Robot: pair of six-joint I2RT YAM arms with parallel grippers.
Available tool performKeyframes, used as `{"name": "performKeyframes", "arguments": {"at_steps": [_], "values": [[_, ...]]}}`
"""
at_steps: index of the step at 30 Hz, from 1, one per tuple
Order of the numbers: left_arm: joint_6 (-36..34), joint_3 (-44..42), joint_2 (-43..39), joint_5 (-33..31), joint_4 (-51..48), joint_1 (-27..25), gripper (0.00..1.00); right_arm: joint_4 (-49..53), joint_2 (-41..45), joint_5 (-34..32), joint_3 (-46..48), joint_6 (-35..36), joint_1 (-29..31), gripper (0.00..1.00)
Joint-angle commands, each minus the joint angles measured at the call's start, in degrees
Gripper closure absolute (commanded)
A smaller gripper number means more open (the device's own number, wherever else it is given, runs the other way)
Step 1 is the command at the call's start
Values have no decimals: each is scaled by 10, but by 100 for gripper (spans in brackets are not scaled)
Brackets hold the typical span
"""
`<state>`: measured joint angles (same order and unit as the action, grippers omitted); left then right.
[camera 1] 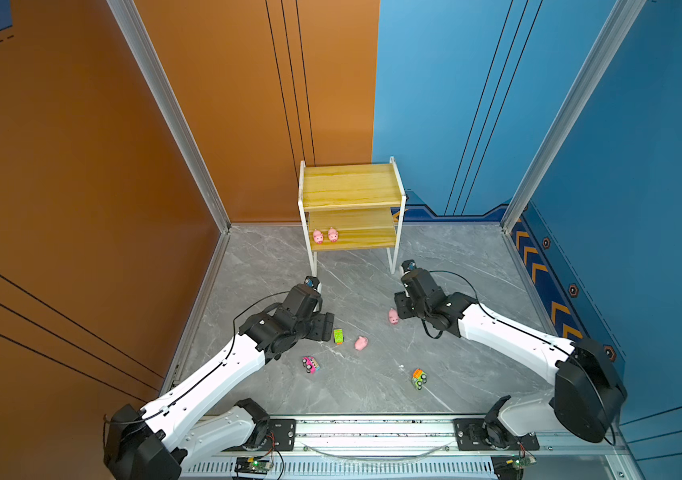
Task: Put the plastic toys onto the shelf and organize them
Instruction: 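Withdraw the right gripper toward the wall while the left gripper reaches toward the pig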
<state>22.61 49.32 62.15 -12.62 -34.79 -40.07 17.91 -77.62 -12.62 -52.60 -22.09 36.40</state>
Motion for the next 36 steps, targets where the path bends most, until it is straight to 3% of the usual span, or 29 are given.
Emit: {"name": "performKeyframes", "arguments": {"at_steps": [1,5,9,14,21,26,36], "values": [[78,45,31,-141,-7,-77,11,-12,55,-35,50,-45,-36,43],[165,104,111,-263,-7,-176,11,-1,126,-9,88,-74,-108,37],[259,181,217,-332,-8,-241,10,11,179,34,95,-81,-179,35],[369,255,334,-357,-8,-282,13,27,236,86,92,-76,-263,35],[474,314,455,-376,-7,-303,25,22,258,193,105,-51,-365,35],[476,374,535,-397,-7,-307,27,-9,262,254,123,-56,-407,36],[444,431,615,-452,-7,-306,31,-29,274,269,138,-62,-423,36]]}}
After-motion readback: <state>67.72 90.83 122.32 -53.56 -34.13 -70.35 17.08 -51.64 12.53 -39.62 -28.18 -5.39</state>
